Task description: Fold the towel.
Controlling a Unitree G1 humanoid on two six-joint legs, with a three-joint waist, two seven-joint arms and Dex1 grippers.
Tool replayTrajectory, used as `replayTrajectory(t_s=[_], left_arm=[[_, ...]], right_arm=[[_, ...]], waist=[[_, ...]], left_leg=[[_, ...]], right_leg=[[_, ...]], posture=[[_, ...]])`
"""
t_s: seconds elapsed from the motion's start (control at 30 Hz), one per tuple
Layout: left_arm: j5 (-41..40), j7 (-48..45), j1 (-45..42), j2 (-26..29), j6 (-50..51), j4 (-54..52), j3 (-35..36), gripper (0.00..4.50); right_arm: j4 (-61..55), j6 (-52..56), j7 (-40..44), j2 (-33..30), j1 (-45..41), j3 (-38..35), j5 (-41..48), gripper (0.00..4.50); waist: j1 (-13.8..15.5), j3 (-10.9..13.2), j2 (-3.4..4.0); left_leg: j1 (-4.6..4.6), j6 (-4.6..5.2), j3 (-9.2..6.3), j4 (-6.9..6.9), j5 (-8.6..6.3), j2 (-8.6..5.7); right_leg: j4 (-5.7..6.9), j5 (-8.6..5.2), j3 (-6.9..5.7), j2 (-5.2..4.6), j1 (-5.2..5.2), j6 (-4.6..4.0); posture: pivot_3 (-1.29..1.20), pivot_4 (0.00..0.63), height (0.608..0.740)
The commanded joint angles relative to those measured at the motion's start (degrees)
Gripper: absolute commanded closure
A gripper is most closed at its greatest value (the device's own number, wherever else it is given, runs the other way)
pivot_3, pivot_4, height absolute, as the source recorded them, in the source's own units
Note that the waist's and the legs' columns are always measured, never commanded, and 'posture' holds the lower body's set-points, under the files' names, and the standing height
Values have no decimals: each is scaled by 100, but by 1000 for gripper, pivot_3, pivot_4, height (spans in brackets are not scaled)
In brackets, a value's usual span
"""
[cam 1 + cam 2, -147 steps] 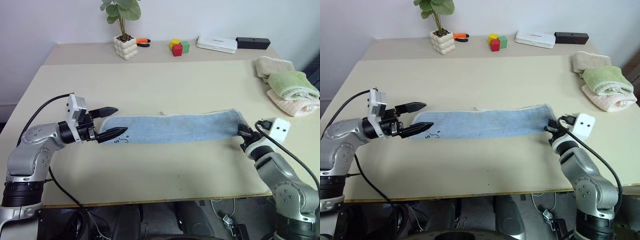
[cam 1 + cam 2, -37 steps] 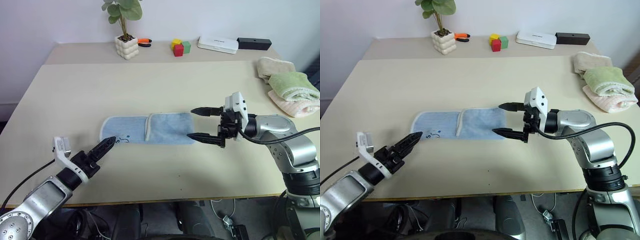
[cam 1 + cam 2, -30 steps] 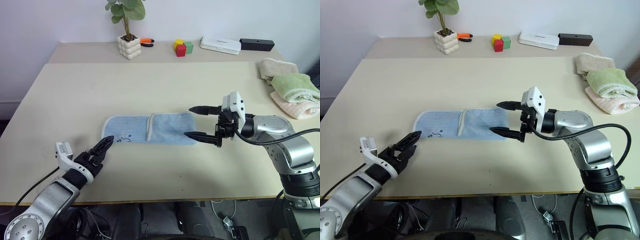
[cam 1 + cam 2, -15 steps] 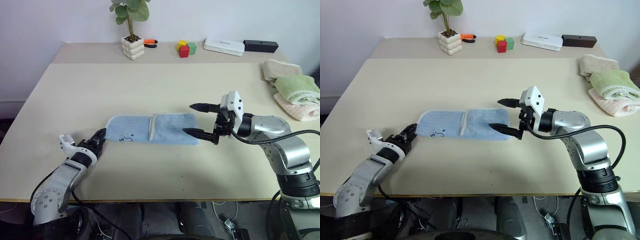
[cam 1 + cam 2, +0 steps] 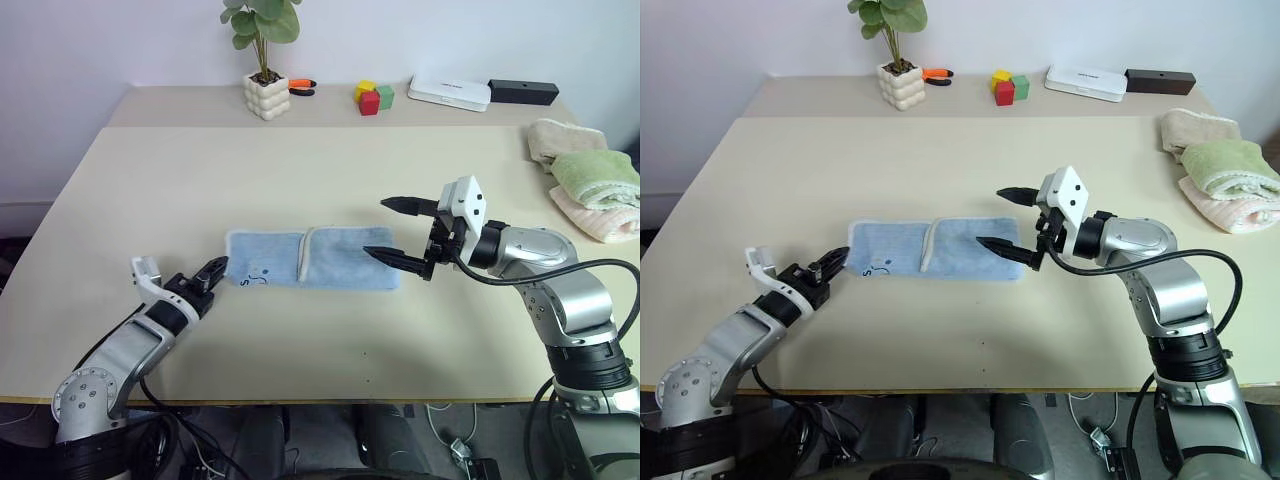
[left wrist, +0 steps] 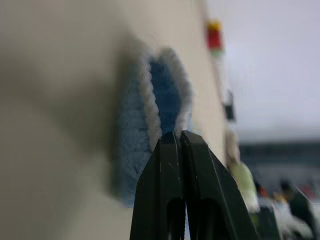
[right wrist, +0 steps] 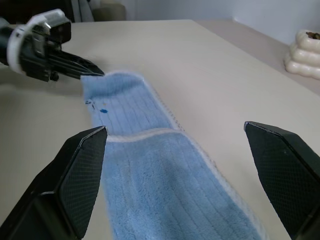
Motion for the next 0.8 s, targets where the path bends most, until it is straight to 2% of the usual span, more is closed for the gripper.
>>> replayTrajectory(t_s=[0.03, 0.13, 0.4, 0.63, 0.8], left_arm=[[-184, -71, -198, 114, -11, -577, -110, 4442], [-262, -1, -513, 146, -20, -849, -370, 4442], [430, -473, -1366, 352, 219, -933, -1210, 4442], [1377, -1245, -2115, -22, 471, -258, -2047, 4442], [2127, -1981, -2674, -769, 458, 380, -2582, 4442]], right_arm=[[13, -149, 62, -53, -4, -117, -17, 0], [117, -171, 107, -122, 35, -177, -52, 0], [327, -202, 345, -530, 171, -436, -66, 0], [253, -47, 803, -1198, 640, -1259, 391, 0], [56, 37, 634, -1251, 896, -1527, 436, 0]], waist=[[-3, 0, 1], [-2, 1, 0], [0, 2, -1], [6, 4, -5], [-13, 7, -10]], left_leg=[[0, 0, 0, 0, 0, 0], [0, 0, 0, -1, 0, 0], [0, 0, 1, -1, 0, -1], [-4, 0, 1, 0, 0, -2], [-3, 0, 2, 1, 0, -2]], right_leg=[[0, 0, 0, 0, 0, 0], [0, 0, 0, 0, 0, 0], [-2, 0, 1, 1, 0, 1], [-8, 1, 0, 1, 1, 2], [-8, 0, 2, 3, 1, 2]], posture=[[0, 150, 740], [0, 150, 740], [0, 150, 740], [0, 150, 740], [0, 150, 740]])
